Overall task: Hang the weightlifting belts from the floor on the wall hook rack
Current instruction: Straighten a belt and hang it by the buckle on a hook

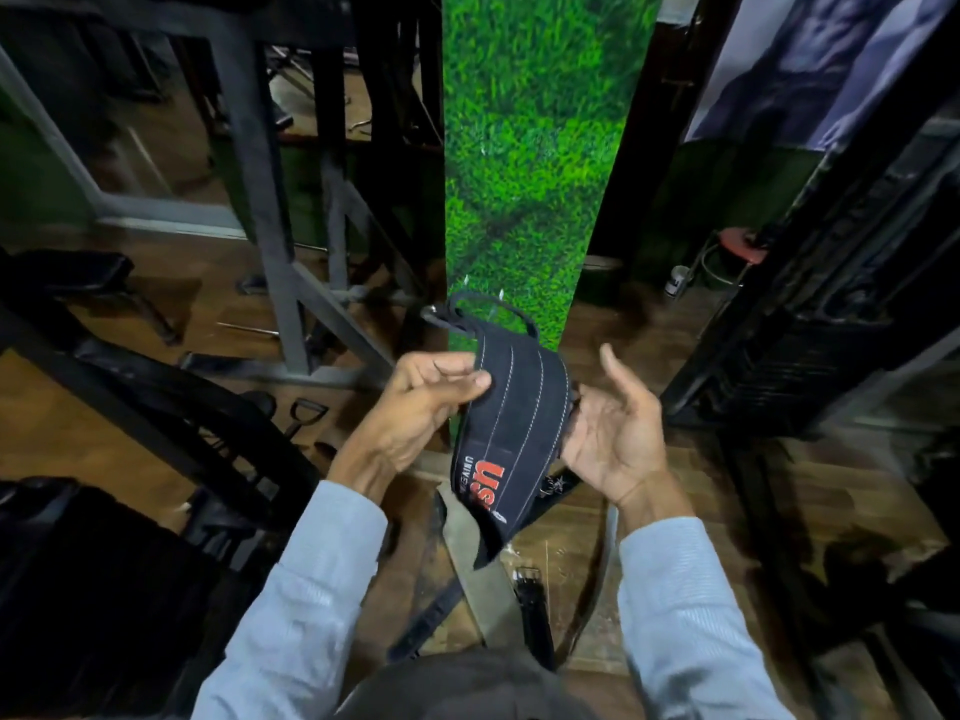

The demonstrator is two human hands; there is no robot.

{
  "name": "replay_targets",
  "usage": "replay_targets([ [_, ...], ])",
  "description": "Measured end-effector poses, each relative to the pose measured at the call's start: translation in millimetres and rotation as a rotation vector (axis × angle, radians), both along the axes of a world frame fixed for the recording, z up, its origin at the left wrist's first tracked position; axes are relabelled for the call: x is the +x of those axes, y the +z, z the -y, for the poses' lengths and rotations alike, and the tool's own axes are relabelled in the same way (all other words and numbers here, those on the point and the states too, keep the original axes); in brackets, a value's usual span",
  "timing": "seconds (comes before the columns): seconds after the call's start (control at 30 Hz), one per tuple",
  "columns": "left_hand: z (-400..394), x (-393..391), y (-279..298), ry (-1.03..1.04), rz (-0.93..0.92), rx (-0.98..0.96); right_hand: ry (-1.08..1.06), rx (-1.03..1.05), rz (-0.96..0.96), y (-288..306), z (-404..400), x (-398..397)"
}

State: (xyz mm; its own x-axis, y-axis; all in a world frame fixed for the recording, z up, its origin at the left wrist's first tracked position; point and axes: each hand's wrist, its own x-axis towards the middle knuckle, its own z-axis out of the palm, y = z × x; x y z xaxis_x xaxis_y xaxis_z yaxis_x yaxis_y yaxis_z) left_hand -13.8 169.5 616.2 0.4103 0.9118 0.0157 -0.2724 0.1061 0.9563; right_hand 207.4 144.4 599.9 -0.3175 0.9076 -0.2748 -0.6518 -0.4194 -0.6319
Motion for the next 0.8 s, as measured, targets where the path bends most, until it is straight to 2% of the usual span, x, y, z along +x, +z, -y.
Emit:
replay_targets([
  [0.1, 6, -11, -22, -0.122, -0.098, 0.003, -0.012, 0.026, 0.155, 18, -9, -11],
  [0.17, 9, -18, -33, -0.178, -0.142, -0.033, -0.125, 0.049, 0.226, 23, -18, -21],
  [0.27, 13, -25, -33, -0.078, -0.133, -0.177, -0.347, 0.109, 0.391, 16, -25, -29],
  [0.37, 11, -20, -20, 0.007, -0.118, -0.291, -0.357, 0.222, 0.467, 11, -24, -33],
  [0.43, 7, -14, -9, 0.056, -0.072, -0.301, -0.383, 0.268, 0.502, 14, -22, -36],
  [0.5, -3, -6, 5, 0.151, 0.044, -0.222, -0.392, 0.299, 0.514, 14, -20, -39],
  [0.57, -12, 3, 21, 0.250, 0.079, -0.065, -0.361, 0.308, 0.511, 14, -16, -42],
  [0.67, -19, 16, 31, 0.358, 0.004, 0.092, -0.288, 0.315, 0.489, 19, -13, -39],
  [0.8, -12, 24, 19, 0.399, -0.035, 0.137, -0.397, 0.345, 0.375, 51, -18, -20],
])
